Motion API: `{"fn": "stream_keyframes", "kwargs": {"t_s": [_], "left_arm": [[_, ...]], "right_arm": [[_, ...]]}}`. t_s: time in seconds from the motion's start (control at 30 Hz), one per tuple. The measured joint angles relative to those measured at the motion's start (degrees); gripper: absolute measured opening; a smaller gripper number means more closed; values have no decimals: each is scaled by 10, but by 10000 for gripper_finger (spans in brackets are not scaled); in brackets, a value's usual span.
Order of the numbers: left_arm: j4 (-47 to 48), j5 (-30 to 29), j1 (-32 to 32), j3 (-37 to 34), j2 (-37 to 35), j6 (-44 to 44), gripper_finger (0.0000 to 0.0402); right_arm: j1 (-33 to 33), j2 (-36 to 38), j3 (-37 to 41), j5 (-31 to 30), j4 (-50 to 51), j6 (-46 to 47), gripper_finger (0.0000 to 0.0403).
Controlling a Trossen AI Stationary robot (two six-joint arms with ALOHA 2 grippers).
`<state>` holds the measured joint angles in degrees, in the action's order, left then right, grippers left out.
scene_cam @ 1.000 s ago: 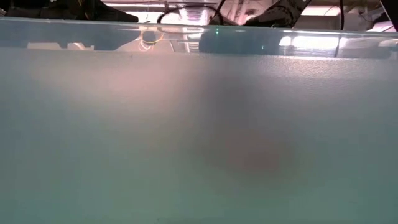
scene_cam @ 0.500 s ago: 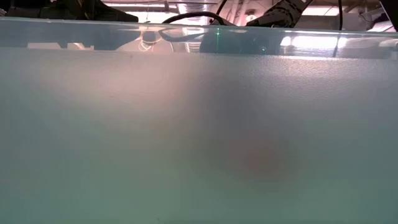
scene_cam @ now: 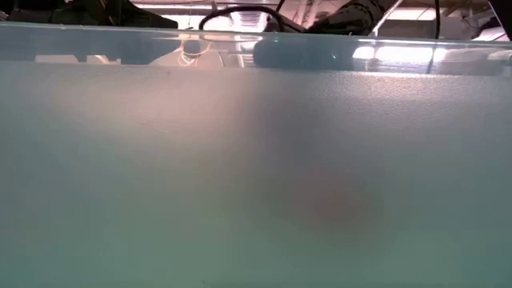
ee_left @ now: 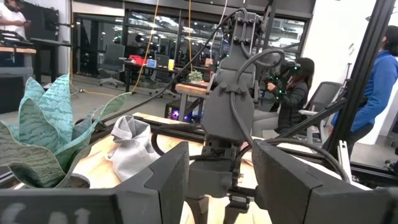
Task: Pick and placing Produce into tupperware
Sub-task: Put the blackberry into the green bin
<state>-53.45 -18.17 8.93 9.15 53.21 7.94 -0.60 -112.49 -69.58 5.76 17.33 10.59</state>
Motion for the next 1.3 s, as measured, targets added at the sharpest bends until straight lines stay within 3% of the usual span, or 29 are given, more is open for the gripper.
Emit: {"fn": "stream_keyframes", "kwargs": {"t_s": [0.23,0.53,0.7,0.83,1.1,1.3], "left_arm": [[0,0,0,0,0,2,167],[-1,-3,0,0,0,5,167],[-1,-3,0,0,0,7,167],[0,-3,0,0,0,6,167],[0,-3,0,0,0,6,167],[3,-3,0,0,0,5,167]], "right_arm": [[-2,0,-36,-27,40,-20,103],[-33,5,-113,-29,112,-33,133],[-70,5,-145,-28,128,-31,116],[-103,5,-162,-36,127,-3,107],[-165,5,-170,-81,114,66,129],[-198,-6,-170,-100,86,113,115]]}}
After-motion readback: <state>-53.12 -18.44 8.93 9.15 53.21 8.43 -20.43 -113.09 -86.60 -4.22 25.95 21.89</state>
